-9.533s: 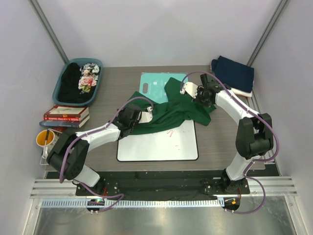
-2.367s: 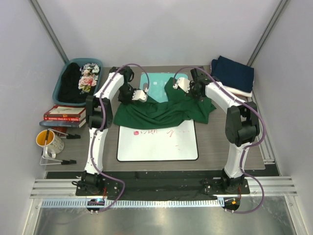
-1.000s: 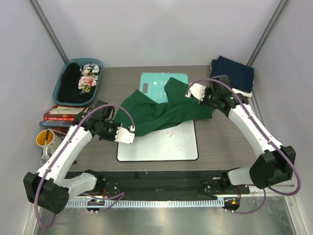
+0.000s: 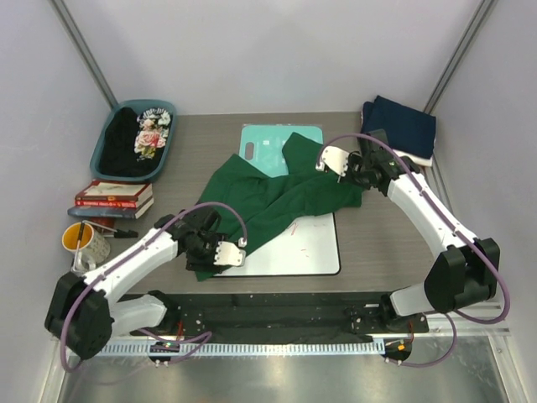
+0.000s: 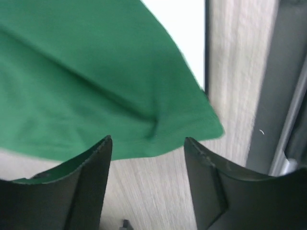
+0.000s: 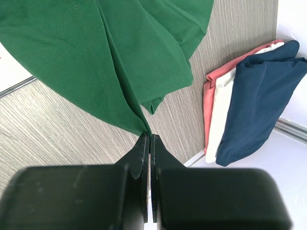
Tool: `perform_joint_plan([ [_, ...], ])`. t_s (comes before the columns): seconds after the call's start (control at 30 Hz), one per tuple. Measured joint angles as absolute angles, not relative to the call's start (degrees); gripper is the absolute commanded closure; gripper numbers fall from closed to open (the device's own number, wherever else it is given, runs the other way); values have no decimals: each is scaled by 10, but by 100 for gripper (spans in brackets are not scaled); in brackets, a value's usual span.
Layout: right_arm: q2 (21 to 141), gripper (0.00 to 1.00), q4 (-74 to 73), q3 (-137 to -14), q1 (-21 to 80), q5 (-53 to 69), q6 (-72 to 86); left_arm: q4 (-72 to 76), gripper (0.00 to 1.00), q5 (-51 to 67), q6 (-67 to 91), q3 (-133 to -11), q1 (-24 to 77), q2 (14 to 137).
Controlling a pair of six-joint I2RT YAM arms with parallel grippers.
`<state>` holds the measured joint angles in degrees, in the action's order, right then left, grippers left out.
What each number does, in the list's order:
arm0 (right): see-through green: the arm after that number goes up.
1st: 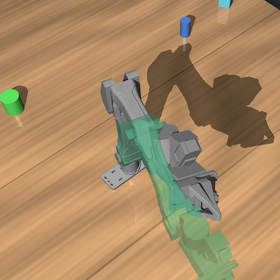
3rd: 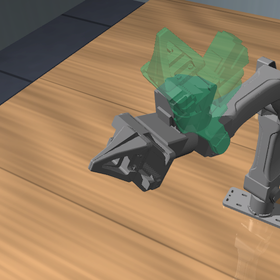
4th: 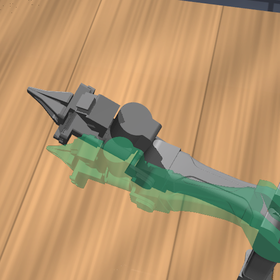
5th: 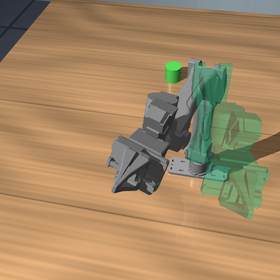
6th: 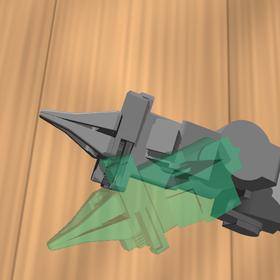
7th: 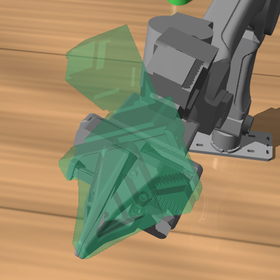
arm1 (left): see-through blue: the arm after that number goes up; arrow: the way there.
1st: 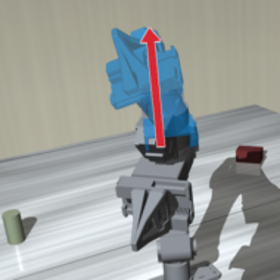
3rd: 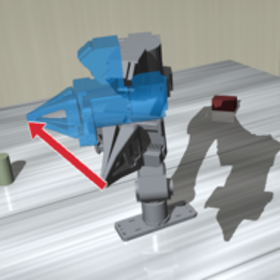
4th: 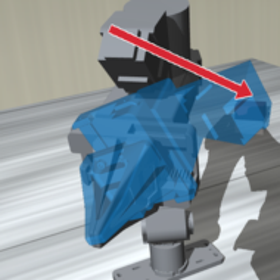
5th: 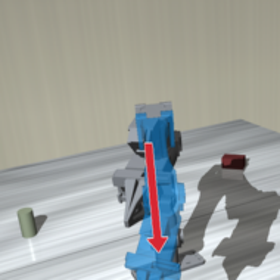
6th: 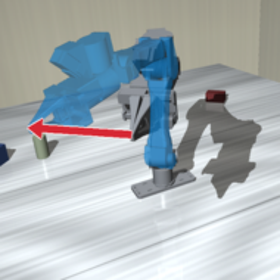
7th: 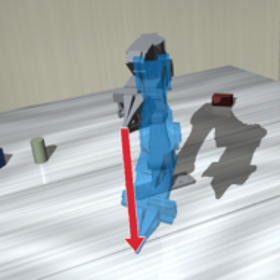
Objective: Fold and stack the t-shirts
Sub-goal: Flatten out the tshirt
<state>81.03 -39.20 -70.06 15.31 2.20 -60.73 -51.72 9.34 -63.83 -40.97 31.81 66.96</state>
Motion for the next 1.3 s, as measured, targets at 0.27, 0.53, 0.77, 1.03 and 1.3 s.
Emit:
perform_joint_plan([
  [0.27, 826, 99, -392, -705, 153, 22, -599, -454, 34, 57, -552, -364, 371, 596],
  [0.53, 839, 99, -391, -715, 154, 20, -596, -425, 25, -11, -486, -301, 409, 560],
  [0.77, 839, 99, -391, -715, 157, 18, -593, -420, 24, -47, -453, -282, 432, 502],
  [1.03, 845, 99, -391, -722, 160, 14, -591, -425, 25, -44, -427, -282, 442, 507],
  [1.3, 848, 99, -391, -727, 161, 10, -586, -429, 25, -44, -419, -263, 452, 507],
])
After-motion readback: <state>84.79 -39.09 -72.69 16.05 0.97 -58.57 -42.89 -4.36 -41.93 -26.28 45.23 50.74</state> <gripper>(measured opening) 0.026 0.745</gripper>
